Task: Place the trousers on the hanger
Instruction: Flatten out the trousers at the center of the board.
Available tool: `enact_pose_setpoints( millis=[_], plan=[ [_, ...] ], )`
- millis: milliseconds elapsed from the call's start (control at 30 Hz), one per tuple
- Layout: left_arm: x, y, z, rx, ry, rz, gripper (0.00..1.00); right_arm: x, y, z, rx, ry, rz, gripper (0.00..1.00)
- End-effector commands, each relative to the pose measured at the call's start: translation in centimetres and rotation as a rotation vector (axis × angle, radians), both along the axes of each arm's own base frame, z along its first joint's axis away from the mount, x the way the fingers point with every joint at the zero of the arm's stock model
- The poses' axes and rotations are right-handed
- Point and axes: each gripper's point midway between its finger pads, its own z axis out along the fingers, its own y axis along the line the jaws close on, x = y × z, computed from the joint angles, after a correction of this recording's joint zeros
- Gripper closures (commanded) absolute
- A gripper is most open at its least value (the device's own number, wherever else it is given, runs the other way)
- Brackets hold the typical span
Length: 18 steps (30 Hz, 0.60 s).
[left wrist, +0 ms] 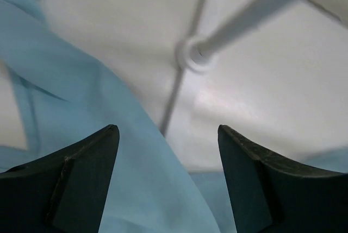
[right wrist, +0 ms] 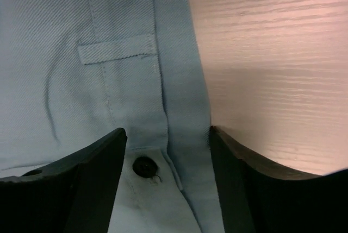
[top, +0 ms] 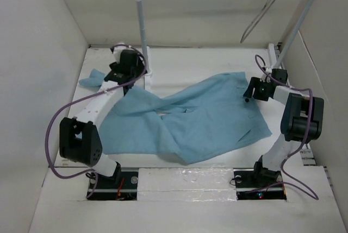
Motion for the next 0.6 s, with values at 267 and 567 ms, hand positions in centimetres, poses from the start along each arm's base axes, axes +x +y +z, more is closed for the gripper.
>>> enact_pose_setpoints(
  millis=[267, 567],
  plan=[
    [-5.4, -2.6, -2.7, -0.063, 0.007, -0.103, 0.33, -0.2, 1.5, 2.4, 0.248, -0.178, 0.012, 1.0],
    [-5.7, -2.7, -3.3, -0.065, 0.026, -0.113, 0.3, -5.1, -8.4, 11.9, -0.039, -0.237, -0.344, 1.0]
  ],
)
